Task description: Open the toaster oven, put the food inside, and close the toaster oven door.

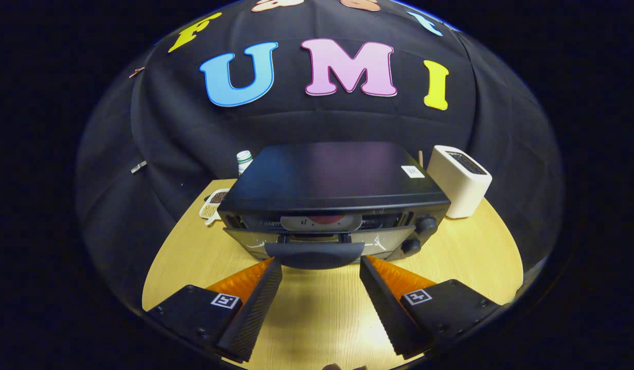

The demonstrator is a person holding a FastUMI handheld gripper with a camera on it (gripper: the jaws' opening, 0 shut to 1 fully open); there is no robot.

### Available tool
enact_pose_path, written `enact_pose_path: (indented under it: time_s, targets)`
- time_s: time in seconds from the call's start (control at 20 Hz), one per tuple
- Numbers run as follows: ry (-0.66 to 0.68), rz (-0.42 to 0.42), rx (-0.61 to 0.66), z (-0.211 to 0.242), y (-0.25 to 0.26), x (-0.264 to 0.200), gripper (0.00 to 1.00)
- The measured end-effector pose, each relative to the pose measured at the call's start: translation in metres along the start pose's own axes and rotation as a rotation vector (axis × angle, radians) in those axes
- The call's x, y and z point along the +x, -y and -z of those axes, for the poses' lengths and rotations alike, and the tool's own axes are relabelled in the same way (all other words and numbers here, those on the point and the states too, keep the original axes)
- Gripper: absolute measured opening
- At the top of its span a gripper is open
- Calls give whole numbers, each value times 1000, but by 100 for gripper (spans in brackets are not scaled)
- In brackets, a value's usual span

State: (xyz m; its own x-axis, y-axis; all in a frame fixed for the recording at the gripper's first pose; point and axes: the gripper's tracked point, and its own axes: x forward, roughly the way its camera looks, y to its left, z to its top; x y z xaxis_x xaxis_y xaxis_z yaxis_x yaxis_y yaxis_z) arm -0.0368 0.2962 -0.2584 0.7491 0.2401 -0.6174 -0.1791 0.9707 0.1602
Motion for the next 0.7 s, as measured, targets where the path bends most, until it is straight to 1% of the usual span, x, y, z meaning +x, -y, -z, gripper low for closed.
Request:
enact_pose_path:
  time_s: [0.2, 0.3, 0.5, 0.7]
  targets:
    - [54, 4, -8, -12, 7, -1, 99]
    - [79, -1, -33, -16, 9, -6, 99]
    - [128, -13, -66, -29, 19, -30, 99]
    - [203, -26, -91, -59, 30, -60, 99]
